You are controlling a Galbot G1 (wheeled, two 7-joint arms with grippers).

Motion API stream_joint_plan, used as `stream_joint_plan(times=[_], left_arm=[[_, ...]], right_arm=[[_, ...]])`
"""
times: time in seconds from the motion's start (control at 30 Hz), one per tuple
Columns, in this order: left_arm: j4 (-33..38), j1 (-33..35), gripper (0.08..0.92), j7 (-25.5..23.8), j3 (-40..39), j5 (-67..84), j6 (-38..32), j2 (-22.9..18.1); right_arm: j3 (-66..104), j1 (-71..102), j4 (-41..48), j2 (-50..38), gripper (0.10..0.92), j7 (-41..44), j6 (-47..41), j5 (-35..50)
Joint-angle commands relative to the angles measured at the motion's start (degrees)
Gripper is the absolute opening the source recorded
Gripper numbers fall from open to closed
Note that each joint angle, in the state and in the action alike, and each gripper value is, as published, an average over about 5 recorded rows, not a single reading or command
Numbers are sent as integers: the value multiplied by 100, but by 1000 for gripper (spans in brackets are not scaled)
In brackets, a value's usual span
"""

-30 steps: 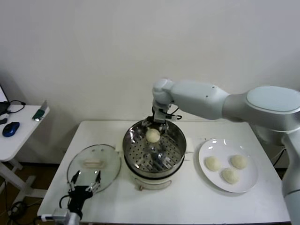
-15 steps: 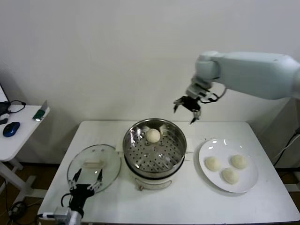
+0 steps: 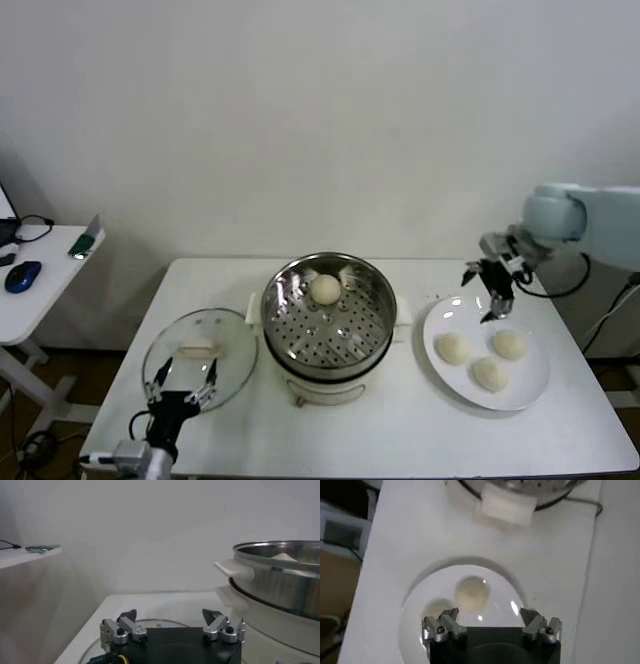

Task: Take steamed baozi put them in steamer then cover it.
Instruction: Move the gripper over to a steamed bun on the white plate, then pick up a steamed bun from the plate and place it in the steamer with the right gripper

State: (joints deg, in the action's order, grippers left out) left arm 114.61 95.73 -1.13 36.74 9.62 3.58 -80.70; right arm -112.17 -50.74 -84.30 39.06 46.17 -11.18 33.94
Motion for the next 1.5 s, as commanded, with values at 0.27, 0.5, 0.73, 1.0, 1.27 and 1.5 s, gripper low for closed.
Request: stream_joint_plan(times=[0.27, 0.5, 0.73, 1.0, 1.27, 1.5], left_arm=[[-29, 31, 823, 10, 33, -26, -25, -28], [-36, 86, 823, 18, 54, -36, -63, -39], [-39, 114, 823, 29, 46, -80, -84, -42], [0, 133, 823, 35, 48, -107, -81, -43], [41, 128, 823, 41, 48, -110, -69, -46], [55, 114, 823, 41, 25, -120, -57, -34]], right_arm=[[2123, 2834, 1019, -77, 823, -566, -817, -443], [2411, 3217, 1293, 113, 823, -616, -822, -582], [2582, 3396, 1383, 227, 823, -650, -825, -645], [2473, 3104, 1305, 212, 771, -556, -773, -694], [1426, 1677, 897, 146, 723, -316, -670, -263], [-36, -1077, 300, 673, 719, 142, -461, 643]])
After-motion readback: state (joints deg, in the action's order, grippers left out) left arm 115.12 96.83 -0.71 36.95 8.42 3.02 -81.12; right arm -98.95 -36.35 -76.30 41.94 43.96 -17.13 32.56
